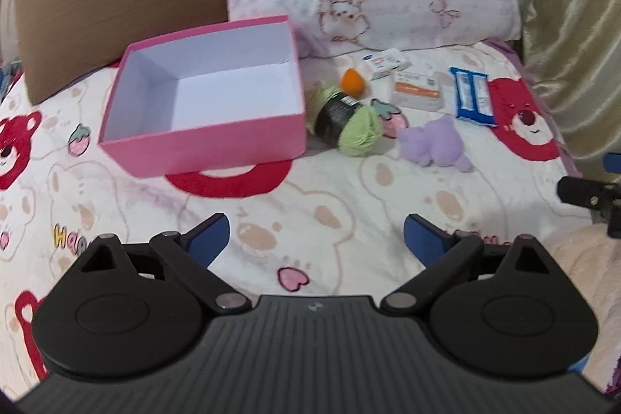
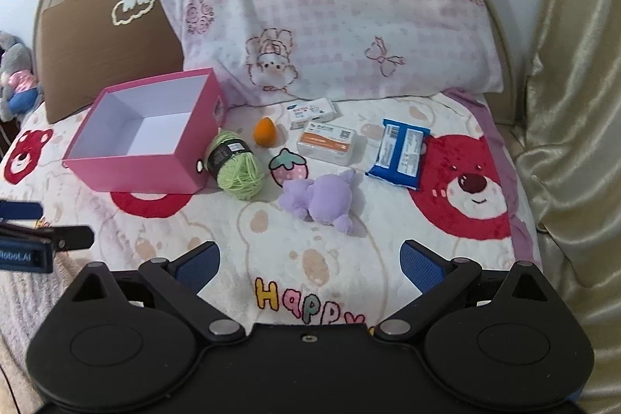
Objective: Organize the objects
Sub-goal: 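Move the left gripper toward the green yarn ball beside the pink box, then close the left gripper around the green yarn ball's black label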
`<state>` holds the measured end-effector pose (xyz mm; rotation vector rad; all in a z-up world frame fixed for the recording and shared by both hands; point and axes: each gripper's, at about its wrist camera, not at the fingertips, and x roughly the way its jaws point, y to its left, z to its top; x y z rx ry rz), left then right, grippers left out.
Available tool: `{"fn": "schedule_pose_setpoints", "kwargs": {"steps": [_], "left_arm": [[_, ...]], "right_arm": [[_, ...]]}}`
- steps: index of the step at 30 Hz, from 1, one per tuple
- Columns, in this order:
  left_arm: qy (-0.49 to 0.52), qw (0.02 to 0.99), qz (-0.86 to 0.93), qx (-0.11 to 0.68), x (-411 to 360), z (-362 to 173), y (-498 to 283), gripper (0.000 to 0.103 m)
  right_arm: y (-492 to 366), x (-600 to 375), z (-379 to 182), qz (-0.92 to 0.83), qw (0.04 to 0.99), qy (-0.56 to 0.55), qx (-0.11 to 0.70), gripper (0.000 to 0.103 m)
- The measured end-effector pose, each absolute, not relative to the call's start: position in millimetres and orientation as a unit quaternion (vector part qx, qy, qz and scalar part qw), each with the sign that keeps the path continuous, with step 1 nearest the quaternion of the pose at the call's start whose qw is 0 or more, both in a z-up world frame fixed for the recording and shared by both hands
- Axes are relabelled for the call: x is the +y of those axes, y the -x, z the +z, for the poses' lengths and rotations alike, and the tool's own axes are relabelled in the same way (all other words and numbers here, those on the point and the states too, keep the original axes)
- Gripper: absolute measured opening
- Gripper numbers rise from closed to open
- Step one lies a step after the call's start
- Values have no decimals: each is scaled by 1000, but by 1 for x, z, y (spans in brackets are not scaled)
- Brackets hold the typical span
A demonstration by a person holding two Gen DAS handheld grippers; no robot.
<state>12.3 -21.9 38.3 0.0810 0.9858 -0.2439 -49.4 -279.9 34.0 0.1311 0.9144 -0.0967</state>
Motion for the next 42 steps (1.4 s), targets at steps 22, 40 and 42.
{"fn": "schedule_pose_setpoints", "kwargs": {"steps": [22,40,42], "left_arm": [[57,895,-170,408,-43,24,-90,76],[174,887,-160,396,-43,-69,-135,71],[176,889,-158,391,-43,-78,-134,70]], "right_arm": [[-26,-224,-6,204,930,65,298,100],[-84,-229,-92,239,905,117,332,97],[-88,-226,-99,232,903,134,337,97]]}}
